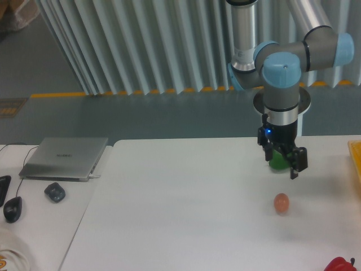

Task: Place the triangular bread on the table

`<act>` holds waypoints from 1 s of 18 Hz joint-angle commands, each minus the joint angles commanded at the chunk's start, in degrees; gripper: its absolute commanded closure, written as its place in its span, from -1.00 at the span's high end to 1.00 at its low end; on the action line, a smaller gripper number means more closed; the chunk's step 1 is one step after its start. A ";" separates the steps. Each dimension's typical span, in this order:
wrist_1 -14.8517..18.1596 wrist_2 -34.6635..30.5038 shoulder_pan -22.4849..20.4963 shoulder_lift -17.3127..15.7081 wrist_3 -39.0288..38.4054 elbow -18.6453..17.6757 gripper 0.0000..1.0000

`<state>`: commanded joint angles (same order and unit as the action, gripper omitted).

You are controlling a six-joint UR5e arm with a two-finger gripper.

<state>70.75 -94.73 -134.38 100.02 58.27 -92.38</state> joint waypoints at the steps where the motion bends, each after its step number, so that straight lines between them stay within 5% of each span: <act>1: 0.09 -0.45 -0.70 0.00 -0.09 0.18 1.00; 18: -5.27 0.07 -15.99 3.86 -0.26 4.22 1.00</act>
<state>65.48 -94.66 -150.37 103.88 58.01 -88.16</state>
